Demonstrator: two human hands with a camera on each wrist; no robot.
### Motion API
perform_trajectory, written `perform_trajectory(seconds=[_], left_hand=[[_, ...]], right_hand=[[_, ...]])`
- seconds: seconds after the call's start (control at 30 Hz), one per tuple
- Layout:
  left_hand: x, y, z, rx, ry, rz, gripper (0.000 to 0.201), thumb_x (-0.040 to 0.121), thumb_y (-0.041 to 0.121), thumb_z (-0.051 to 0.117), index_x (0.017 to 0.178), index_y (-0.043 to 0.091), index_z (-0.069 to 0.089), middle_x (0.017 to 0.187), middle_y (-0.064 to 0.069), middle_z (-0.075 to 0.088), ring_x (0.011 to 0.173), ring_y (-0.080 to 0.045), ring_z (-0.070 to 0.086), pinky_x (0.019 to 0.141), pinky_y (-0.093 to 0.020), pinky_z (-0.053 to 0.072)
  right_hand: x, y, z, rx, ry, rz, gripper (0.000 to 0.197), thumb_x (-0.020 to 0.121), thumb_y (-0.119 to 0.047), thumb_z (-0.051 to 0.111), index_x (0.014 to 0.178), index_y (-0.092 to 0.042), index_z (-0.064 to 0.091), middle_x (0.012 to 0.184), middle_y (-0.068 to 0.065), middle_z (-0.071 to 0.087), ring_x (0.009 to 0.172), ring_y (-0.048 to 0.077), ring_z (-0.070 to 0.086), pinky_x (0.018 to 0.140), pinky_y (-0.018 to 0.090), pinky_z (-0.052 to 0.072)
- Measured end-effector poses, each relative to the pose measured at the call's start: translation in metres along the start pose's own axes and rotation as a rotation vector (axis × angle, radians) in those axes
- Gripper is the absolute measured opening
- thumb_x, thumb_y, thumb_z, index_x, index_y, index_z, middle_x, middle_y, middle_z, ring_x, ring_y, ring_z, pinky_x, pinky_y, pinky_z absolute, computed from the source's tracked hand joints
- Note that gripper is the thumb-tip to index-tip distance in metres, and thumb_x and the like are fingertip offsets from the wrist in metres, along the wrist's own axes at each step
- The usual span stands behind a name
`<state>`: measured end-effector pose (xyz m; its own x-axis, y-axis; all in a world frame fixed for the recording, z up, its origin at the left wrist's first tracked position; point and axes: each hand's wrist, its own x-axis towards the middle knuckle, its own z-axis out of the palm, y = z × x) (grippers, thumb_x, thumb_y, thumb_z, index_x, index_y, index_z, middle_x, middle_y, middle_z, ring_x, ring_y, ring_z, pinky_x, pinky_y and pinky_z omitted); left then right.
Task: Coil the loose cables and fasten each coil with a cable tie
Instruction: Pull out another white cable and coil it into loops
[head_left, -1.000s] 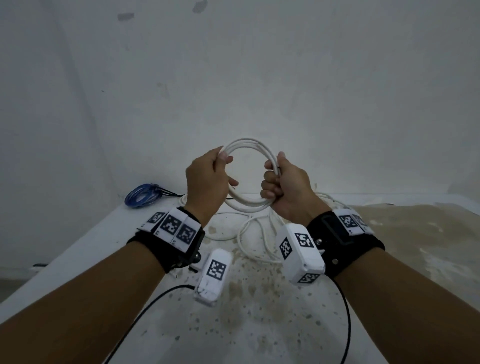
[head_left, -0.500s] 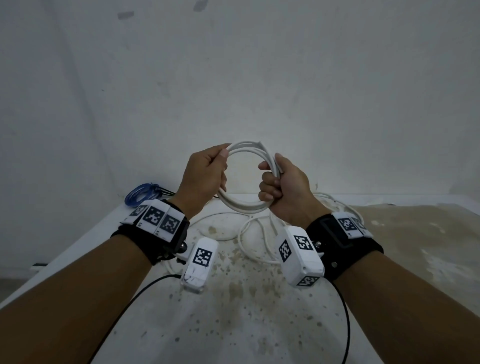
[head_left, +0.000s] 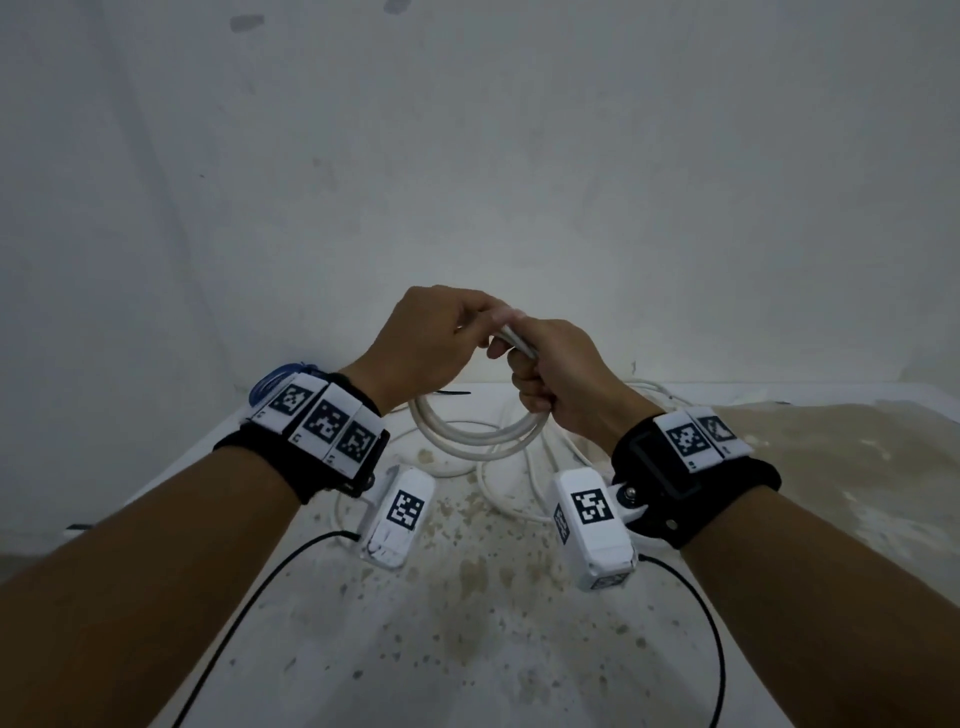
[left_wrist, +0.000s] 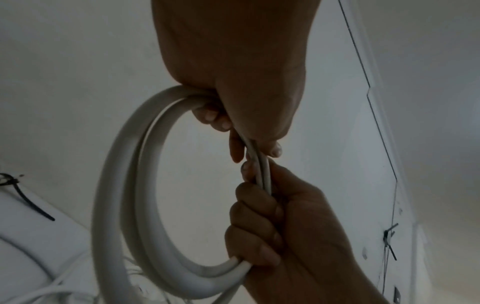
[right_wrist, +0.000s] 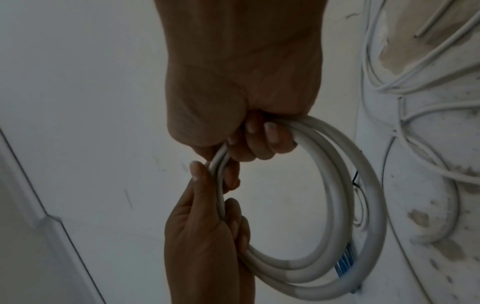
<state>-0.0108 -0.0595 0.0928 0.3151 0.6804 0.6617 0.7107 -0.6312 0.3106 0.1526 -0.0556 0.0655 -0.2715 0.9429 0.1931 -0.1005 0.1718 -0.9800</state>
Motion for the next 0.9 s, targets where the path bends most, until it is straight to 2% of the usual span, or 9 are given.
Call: perform_trajectory(seconds=[0.1,0.17,0.23,0.3,0.4,0.43,0.57,0.7,0.9], left_hand=[[-0.002,-0.001,0.003,-0.115,0.007,-0.017,0.028,0.101,0.032,0.05,0.098,0.024,0.077,0.075,0.009,0.072,0.076,-0.009,0.067,0.076,-0.028,0.052],[-0.003,-0.001,0.008,-0.202,0.032,-0.072,0.027,0.1,0.027,0.051,0.1,0.02,0.077,0.079,0.009,0.074,0.08,-0.008,0.069,0.081,-0.031,0.054],[-0.003,0.001,0.015,-0.23,0.07,-0.13,0.025,0.1,0.023,0.053,0.1,0.016,0.077,0.078,0.01,0.073,0.077,-0.003,0.068,0.077,-0.026,0.051],[-0.003,0.002,0.019,-0.223,0.113,-0.176,0.025,0.1,0.023,0.053,0.1,0.015,0.077,0.075,0.01,0.071,0.073,0.0,0.066,0.071,-0.021,0.047],[-0.005,0.0,0.021,-0.228,0.189,-0.226,0.024,0.1,0.027,0.053,0.1,0.02,0.077,0.073,0.006,0.071,0.071,-0.005,0.066,0.07,-0.024,0.049],[-0.005,0.0,0.022,-0.243,0.203,-0.238,0.024,0.1,0.028,0.054,0.1,0.022,0.077,0.074,0.005,0.072,0.069,-0.005,0.066,0.068,-0.026,0.049],[-0.008,0.005,0.027,-0.296,0.173,-0.272,0.025,0.101,0.032,0.052,0.105,0.024,0.076,0.075,0.006,0.071,0.047,0.001,0.051,0.056,-0.023,0.04],[-0.011,0.005,0.025,-0.403,0.051,-0.313,0.024,0.101,0.03,0.053,0.108,0.024,0.075,0.077,0.001,0.07,0.047,-0.001,0.048,0.047,-0.024,0.043],[-0.007,0.01,0.035,-0.46,0.045,-0.444,0.016,0.098,0.024,0.058,0.103,0.014,0.069,0.073,0.001,0.069,0.046,-0.005,0.044,0.043,-0.021,0.037]], right_hand=[[0.001,0.002,-0.003,0.064,0.025,0.008,0.041,0.103,-0.031,0.044,0.08,-0.004,0.065,0.051,-0.001,0.029,0.041,0.012,0.022,0.041,0.024,0.021],[0.002,0.005,-0.006,0.13,0.039,0.025,0.038,0.102,-0.029,0.046,0.082,-0.003,0.066,0.052,-0.001,0.029,0.041,0.011,0.022,0.041,0.024,0.021],[0.004,0.006,-0.009,0.181,0.048,0.044,0.035,0.101,-0.028,0.048,0.083,-0.003,0.066,0.052,-0.001,0.031,0.041,0.011,0.023,0.041,0.024,0.023],[0.004,0.006,-0.012,0.17,0.041,0.066,0.036,0.1,-0.032,0.05,0.083,-0.005,0.067,0.05,0.0,0.037,0.04,0.012,0.028,0.042,0.024,0.029],[0.0,0.007,-0.018,0.093,-0.038,0.141,0.049,0.098,-0.049,0.05,0.079,-0.007,0.067,0.05,0.002,0.043,0.042,0.017,0.039,0.05,0.027,0.044],[-0.001,0.007,-0.019,0.126,-0.061,0.17,0.051,0.098,-0.052,0.05,0.076,-0.008,0.065,0.05,0.001,0.041,0.042,0.016,0.038,0.05,0.026,0.044],[0.0,0.008,-0.021,0.255,-0.001,0.15,0.046,0.099,-0.043,0.051,0.069,-0.009,0.058,0.048,-0.005,0.028,0.039,0.01,0.02,0.038,0.022,0.02],[-0.002,0.015,-0.022,0.2,0.06,0.098,0.043,0.099,-0.037,0.051,0.068,-0.008,0.057,0.048,-0.004,0.029,0.038,0.011,0.021,0.039,0.023,0.019],[-0.006,0.018,-0.029,0.054,0.106,0.091,0.044,0.099,-0.035,0.049,0.066,-0.008,0.059,0.049,-0.003,0.029,0.039,0.011,0.022,0.042,0.024,0.018]])
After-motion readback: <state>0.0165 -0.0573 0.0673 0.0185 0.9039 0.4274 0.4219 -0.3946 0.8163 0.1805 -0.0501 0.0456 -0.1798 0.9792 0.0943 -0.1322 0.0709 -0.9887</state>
